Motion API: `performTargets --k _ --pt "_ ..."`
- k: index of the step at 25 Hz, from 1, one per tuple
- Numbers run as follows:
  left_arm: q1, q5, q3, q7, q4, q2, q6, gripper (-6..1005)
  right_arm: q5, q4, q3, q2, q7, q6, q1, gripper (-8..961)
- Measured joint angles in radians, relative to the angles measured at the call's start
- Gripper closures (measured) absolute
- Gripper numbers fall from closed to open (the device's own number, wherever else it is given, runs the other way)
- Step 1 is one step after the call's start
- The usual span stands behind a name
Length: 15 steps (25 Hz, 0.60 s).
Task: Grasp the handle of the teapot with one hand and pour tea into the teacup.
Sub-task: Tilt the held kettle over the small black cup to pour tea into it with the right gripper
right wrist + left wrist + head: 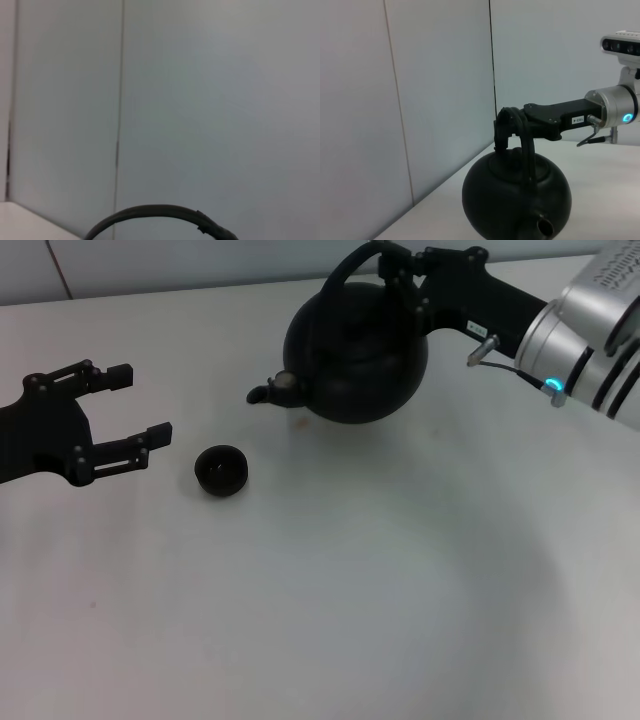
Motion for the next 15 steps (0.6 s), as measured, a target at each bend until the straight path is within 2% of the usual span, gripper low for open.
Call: performTargets --k 15 --pt "0.014 0.004 -0.002 0.002 0.011 0.001 0.016 197 -0.002 -0.023 -0.079 -0.002 -0.014 0.063 0.027 855"
